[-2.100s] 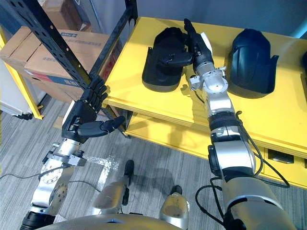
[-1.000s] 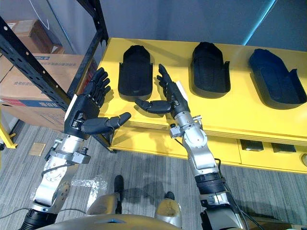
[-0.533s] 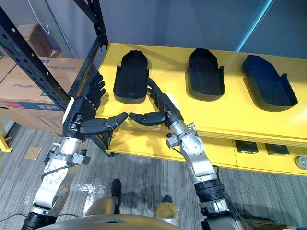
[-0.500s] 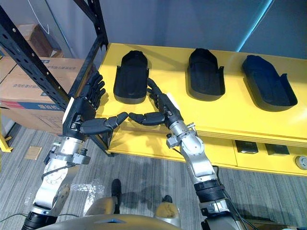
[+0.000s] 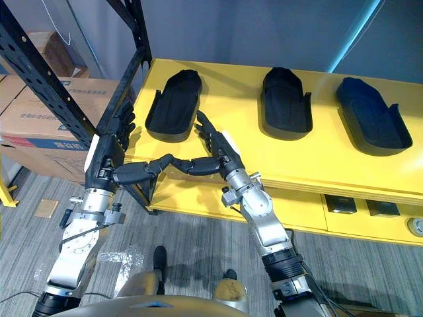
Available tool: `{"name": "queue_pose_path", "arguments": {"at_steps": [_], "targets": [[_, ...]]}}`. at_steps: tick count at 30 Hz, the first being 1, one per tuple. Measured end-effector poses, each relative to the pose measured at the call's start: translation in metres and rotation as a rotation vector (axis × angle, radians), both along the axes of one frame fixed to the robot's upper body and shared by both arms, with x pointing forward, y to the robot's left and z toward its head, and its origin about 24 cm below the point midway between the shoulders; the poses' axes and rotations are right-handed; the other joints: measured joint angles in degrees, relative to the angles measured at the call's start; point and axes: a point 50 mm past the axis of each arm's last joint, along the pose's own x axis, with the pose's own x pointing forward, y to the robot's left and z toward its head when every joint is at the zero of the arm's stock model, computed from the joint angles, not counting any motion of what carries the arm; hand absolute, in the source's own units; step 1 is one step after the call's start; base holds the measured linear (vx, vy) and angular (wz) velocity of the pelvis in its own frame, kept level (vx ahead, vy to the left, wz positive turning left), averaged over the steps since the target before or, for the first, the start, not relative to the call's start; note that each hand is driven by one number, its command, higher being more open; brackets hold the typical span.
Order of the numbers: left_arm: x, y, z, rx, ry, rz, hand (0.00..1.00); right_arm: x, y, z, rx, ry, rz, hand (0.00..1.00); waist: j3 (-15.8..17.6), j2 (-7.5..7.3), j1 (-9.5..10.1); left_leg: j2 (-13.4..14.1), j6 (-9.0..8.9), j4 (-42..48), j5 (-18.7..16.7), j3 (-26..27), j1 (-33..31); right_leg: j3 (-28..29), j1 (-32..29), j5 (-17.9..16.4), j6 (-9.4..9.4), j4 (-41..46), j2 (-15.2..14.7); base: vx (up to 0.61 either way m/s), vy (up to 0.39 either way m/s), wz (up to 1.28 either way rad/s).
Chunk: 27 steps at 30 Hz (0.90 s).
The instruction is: Walk over and take three plastic housings, then place them on the shelf
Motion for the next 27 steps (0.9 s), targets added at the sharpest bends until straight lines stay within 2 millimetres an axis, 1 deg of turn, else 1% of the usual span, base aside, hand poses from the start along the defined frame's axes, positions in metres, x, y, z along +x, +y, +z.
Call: {"name": "queue_pose_path", "arguments": {"at_steps": [2,3,4,5,8,10,12,13,15,17,19,21,22,24,26,27], "targets": [[0.002,0.001,-0.003,0.035,0.003,0.037,1.0,-0.002,0.0,0.006,0.027,-0.049,-0.03,1.0,-0.02,-0.01,-0.2,0.04,0.0,0.0,0.01,0.19,0.06,0.22,-0.13,0.0,0.0,0.12,0.01,0.0,-0.001,-0.06],[0.004,0.004,-0.008,0.071,0.008,0.089,1.0,-0.006,-0.001,0.018,0.034,-0.131,-0.059,1.0,-0.02,-0.01,-0.67,0.08,-0.01,0.01,0.01,0.59,0.03,0.62,-0.47,0.06,-0.07,0.19,0.01,0.0,0.0,-0.12],[0.005,0.005,-0.01,0.08,0.013,0.108,1.0,-0.008,-0.001,0.024,0.049,-0.168,-0.064,1.0,-0.02,-0.02,-0.91,0.1,-0.01,0.01,0.0,0.84,0.05,0.89,-0.6,0.1,-0.1,0.19,0.02,0.0,0.003,-0.22],[0.008,0.007,-0.014,0.086,0.034,0.138,1.0,-0.014,-0.002,0.038,0.08,-0.251,-0.073,1.0,-0.03,-0.02,-1.13,0.16,-0.05,0.01,-0.07,1.61,0.13,1.69,-1.01,0.21,-0.14,0.21,0.03,-0.01,0.007,-0.23],[0.018,0.011,-0.019,0.128,0.059,0.197,1.0,-0.031,-0.012,0.067,0.136,-0.442,-0.099,1.0,-0.13,-0.21,-1.84,0.35,-0.07,0.01,-0.19,3.14,0.06,3.36,-2.13,0.56,-0.17,0.2,0.12,-0.01,0.007,-0.27],[0.022,0.014,-0.021,0.143,0.071,0.216,1.0,-0.037,-0.018,0.076,0.149,-0.513,-0.113,1.0,-0.21,-0.36,-2.97,0.37,-0.06,0.01,-0.21,3.65,0.08,3.91,-2.46,0.64,-0.18,0.21,0.12,-0.01,0.004,-0.2],[0.027,0.016,-0.022,0.154,0.078,0.249,1.0,-0.046,-0.028,0.078,0.165,-0.536,-0.133,1.0,-0.23,-0.38,-3.64,0.58,-0.05,0.01,-0.38,4.88,0.31,5.08,-3.04,0.8,-0.2,0.22,0.29,-0.01,0.001,-0.25],[0.028,0.016,-0.022,0.166,0.074,0.262,1.0,-0.047,-0.03,0.077,0.174,-0.529,-0.132,1.0,-0.23,-0.38,-4.02,0.64,-0.05,0.01,-0.38,5.01,0.23,5.25,-3.24,0.82,-0.21,0.25,0.35,-0.01,-0.005,-0.25],[0.03,0.019,-0.022,0.166,0.072,0.293,1.0,-0.049,-0.034,0.072,0.172,-0.502,-0.132,1.0,-0.23,-0.39,-4.58,0.97,-0.17,0.01,-0.47,5.97,0.23,6.39,-3.97,0.97,-0.32,0.3,0.69,-0.01,-0.009,-0.23],[0.033,0.021,-0.024,0.171,0.077,0.329,1.0,-0.057,-0.038,0.063,0.181,-0.452,-0.123,1.0,-0.15,-0.26,-5.49,1.31,-0.21,0.01,-0.49,6.65,0.16,7.11,-4.57,1.0,-0.38,0.39,1.05,0.0,-0.023,-0.18],[0.036,0.026,-0.03,0.172,0.096,0.375,1.0,-0.061,-0.039,0.059,0.183,-0.421,-0.105,1.0,-0.15,-0.23,-5.9,1.5,-0.2,0.02,-0.5,7.48,0.29,7.88,-5.06,0.99,-0.4,0.59,1.22,0.0,-0.017,-0.22],[0.041,0.031,-0.036,0.172,0.113,0.44,1.0,-0.068,-0.039,0.058,0.211,-0.404,-0.066,1.0,-0.06,-0.11,-6.37,1.72,-0.18,0.03,-0.5,8.7,-0.24,9.39,-6.82,0.97,-0.42,1.32,1.45,0.0,-0.014,-0.3],[0.043,0.032,-0.037,0.172,0.114,0.455,1.0,-0.069,-0.039,0.058,0.22,-0.401,-0.059,1.0,-0.04,-0.08,-6.48,1.75,-0.17,0.04,-0.49,8.9,-0.39,9.6,-7.13,0.98,-0.42,1.44,1.49,0.0,-0.013,-0.15],[0.047,0.039,-0.038,0.169,0.111,0.524,1.0,-0.071,-0.039,0.057,0.238,-0.395,-0.024,1.0,0.12,0.05,-7.7,1.8,-0.17,0.05,-0.47,9.17,-0.69,9.94,-7.82,0.97,-0.42,1.76,1.55,0.0,-0.014,-0.08],[0.053,0.043,-0.036,0.163,0.101,0.566,1.0,-0.071,-0.039,0.058,0.248,-0.397,-0.012,1.0,0.39,0.34,-7.7,1.83,-0.17,0.06,-0.48,10.08,-0.68,10.99,-8.71,0.92,-0.46,2.42,1.63,-0.01,-0.009,-0.19],[0.056,0.045,-0.034,0.157,0.091,0.591,1.0,-0.072,-0.039,0.059,0.259,-0.398,-0.002,1.0,0.79,0.73,-7.76,1.83,-0.17,0.06,-0.48,10.35,-0.68,11.25,-8.91,0.94,-0.44,2.5,1.64,-0.01,-0.009,-0.17]]}}
